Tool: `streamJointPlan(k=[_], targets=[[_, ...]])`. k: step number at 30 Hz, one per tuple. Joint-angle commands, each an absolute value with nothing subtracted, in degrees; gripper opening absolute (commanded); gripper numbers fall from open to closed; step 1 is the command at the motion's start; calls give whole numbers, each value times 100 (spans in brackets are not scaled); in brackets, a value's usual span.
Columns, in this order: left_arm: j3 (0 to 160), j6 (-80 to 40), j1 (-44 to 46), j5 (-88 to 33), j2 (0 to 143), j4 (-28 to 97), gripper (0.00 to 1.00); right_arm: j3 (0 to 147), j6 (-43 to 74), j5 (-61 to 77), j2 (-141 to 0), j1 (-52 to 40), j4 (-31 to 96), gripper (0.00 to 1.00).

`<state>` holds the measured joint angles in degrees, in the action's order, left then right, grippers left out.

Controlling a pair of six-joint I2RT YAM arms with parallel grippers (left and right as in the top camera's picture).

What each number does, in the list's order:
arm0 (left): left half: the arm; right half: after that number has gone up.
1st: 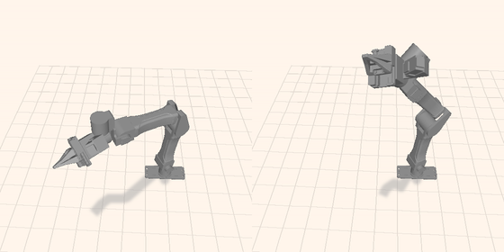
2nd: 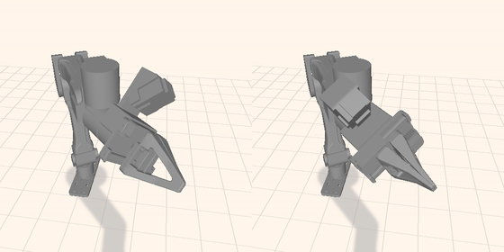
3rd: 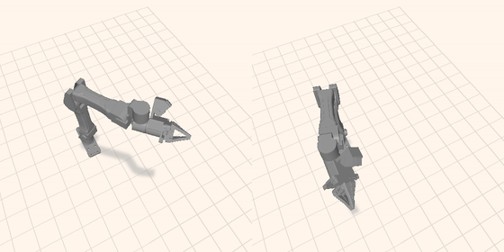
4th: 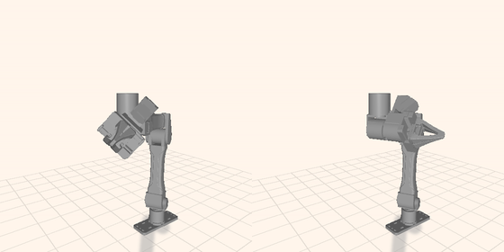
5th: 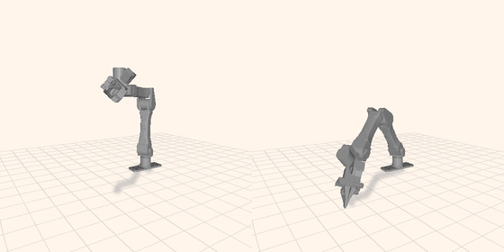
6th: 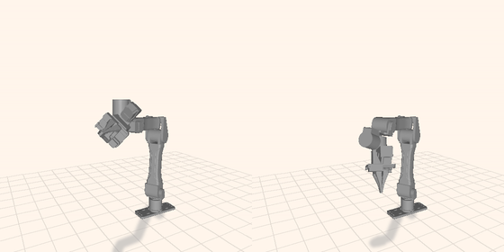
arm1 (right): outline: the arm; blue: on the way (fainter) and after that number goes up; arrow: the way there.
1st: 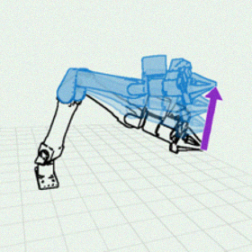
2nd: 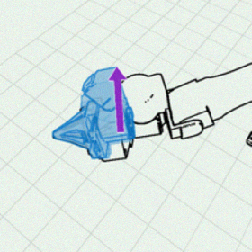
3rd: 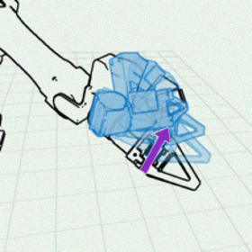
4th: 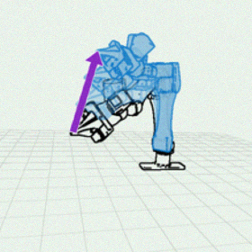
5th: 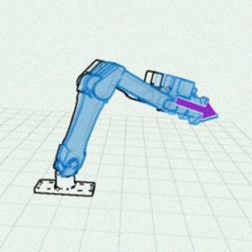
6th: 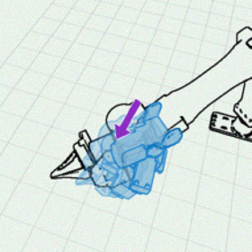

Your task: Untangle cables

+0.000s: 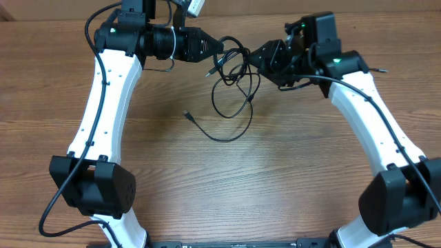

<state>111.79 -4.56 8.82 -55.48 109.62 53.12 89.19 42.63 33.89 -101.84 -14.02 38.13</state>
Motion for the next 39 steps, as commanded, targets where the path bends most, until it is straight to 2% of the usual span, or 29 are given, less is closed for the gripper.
streamJointPlan(k=[1, 9, 15, 31, 34, 36, 39], targets=[[11201, -648, 871, -5240, 10960, 5330, 4, 9008, 4735, 3371, -10206, -1457, 3642, 50], [11201, -696, 871, -4530, 10960, 5332, 4, 9008, 5015, 3870, -10206, -1457, 3208, 58], [11201, -947, 928, -4456, 10960, 5330, 4, 9008, 5308, 3852, -10224, -1629, 2727, 63], [11201, -1052, 1184, -4506, 10960, 5513, 4, 9006, 6147, 2873, -10750, -2244, 2128, 52], [11201, -1026, 1203, -4434, 10960, 5596, 4, 9006, 5719, 2451, -10750, -2237, 2143, 42], [11201, -947, 1194, -4270, 10960, 5666, 4, 9008, 5262, 2335, -10750, -2211, 2244, 25], [11201, -854, 1155, -3754, 10960, 5798, 4, 9008, 4814, 2405, -10744, -2095, 2558, 5]])
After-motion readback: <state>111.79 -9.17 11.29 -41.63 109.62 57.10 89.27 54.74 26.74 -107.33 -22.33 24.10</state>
